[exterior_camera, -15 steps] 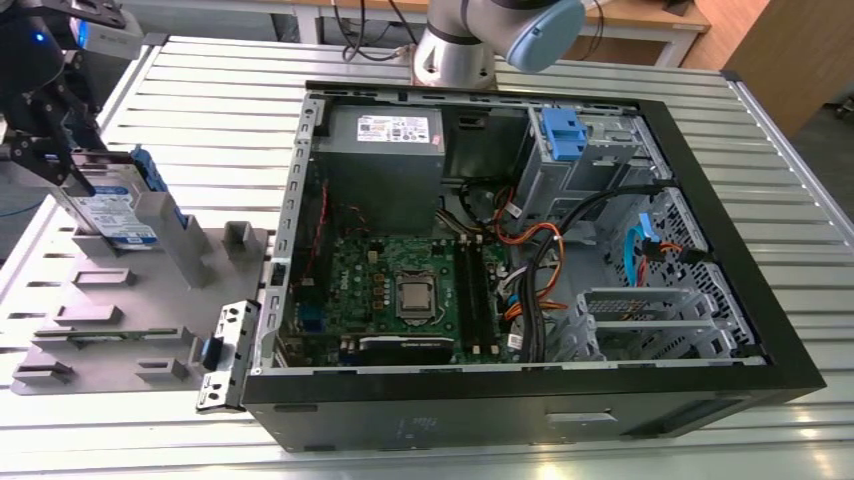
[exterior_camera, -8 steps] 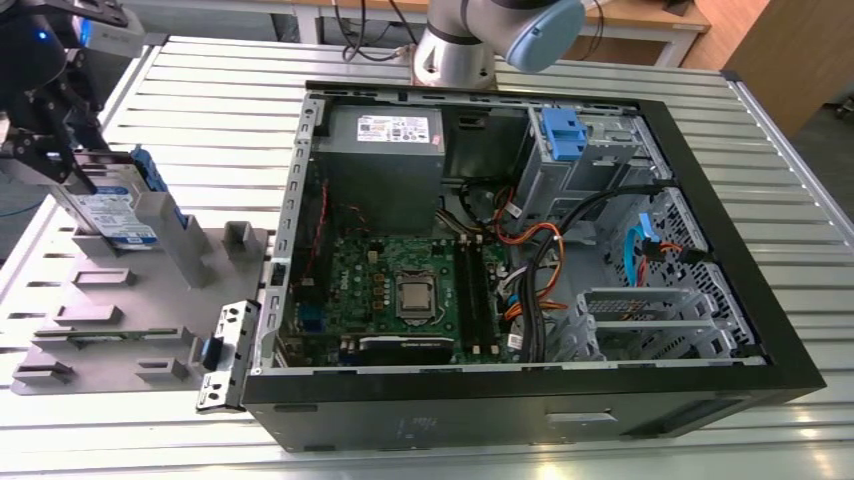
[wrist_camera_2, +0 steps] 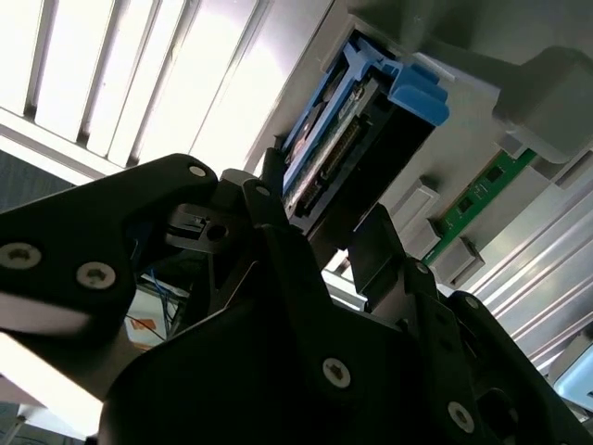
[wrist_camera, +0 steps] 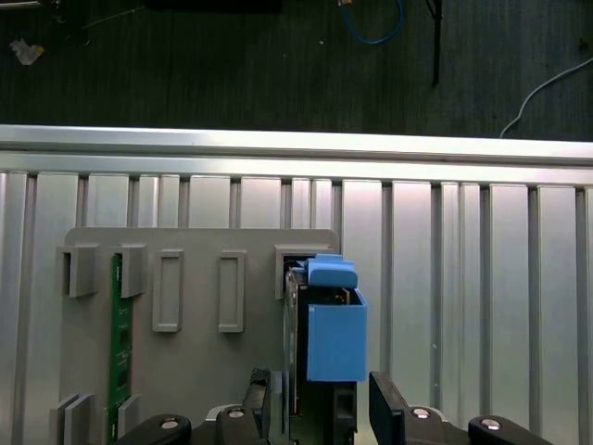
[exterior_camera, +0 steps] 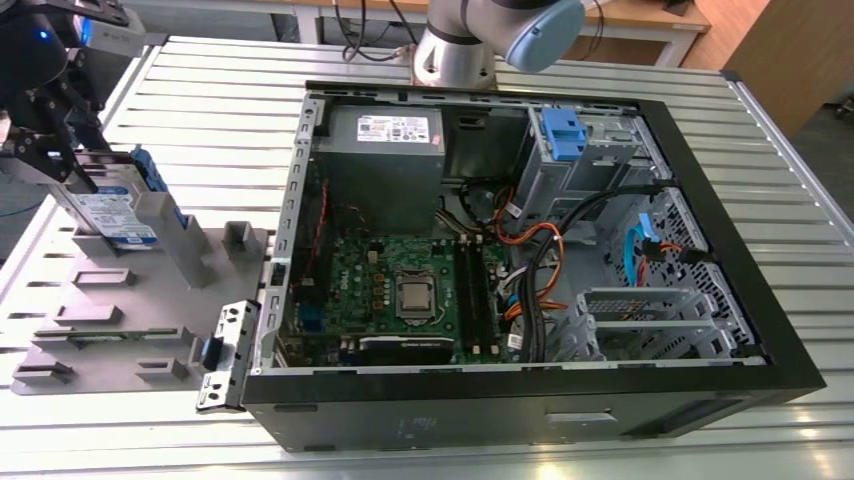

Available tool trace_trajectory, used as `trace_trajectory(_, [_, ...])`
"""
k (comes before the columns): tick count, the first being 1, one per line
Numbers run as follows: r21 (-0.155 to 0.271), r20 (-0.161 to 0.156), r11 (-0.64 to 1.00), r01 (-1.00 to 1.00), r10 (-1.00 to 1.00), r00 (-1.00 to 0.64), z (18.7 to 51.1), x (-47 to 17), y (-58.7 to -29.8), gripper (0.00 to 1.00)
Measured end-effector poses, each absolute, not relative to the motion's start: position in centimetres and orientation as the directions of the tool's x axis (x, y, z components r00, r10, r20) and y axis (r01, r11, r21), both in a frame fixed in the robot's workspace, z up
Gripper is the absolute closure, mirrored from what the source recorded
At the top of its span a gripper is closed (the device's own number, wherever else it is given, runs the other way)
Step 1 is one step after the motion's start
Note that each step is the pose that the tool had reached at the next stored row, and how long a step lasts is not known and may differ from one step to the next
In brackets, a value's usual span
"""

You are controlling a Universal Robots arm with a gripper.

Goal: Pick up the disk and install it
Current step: 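Pick up the disk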

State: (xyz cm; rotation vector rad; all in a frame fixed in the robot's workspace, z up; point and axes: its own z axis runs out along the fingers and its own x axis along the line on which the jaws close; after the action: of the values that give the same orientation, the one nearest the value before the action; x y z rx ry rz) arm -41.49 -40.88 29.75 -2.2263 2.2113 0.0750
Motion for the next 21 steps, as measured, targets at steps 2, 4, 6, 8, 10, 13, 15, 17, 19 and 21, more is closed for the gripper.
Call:
trace_trajectory(2, [0.032, -0.036, -0.007, -0.999, -0.999, 0.006, 29.86, -41.49, -40.87, 0.46])
trace_trajectory(4, [0.032, -0.036, -0.007, -0.999, -0.999, 0.006, 30.09, -41.49, -40.87, 0.46])
trace_trajectory(6, [0.031, -0.036, -0.007, -0.999, -0.999, 0.006, 30.13, -41.49, -40.87, 0.46])
trace_trajectory(8, [0.032, -0.036, -0.007, -0.999, -0.999, 0.006, 30.15, -41.42, -40.87, 0.46])
trace_trajectory(10, [0.032, -0.036, -0.007, -0.999, -0.999, 0.006, 30.14, -41.3, -40.87, 0.46])
trace_trajectory(13, [0.032, -0.036, -0.007, -0.999, -0.999, 0.006, 30.15, -41.29, -40.88, 0.46])
trace_trajectory(15, [0.032, -0.036, -0.007, -0.999, -0.999, 0.006, 30.15, -41.28, -40.88, 0.46])
trace_trajectory(17, [0.032, -0.036, -0.007, -0.999, -0.999, 0.006, 30.15, -41.28, -40.87, 0.47])
trace_trajectory(19, [0.032, -0.036, -0.007, -0.999, -0.999, 0.006, 30.15, -41.28, -40.87, 0.54])
trace_trajectory(21, [0.032, -0.036, -0.007, -0.999, -0.999, 0.006, 30.15, -41.28, -40.87, 0.54])
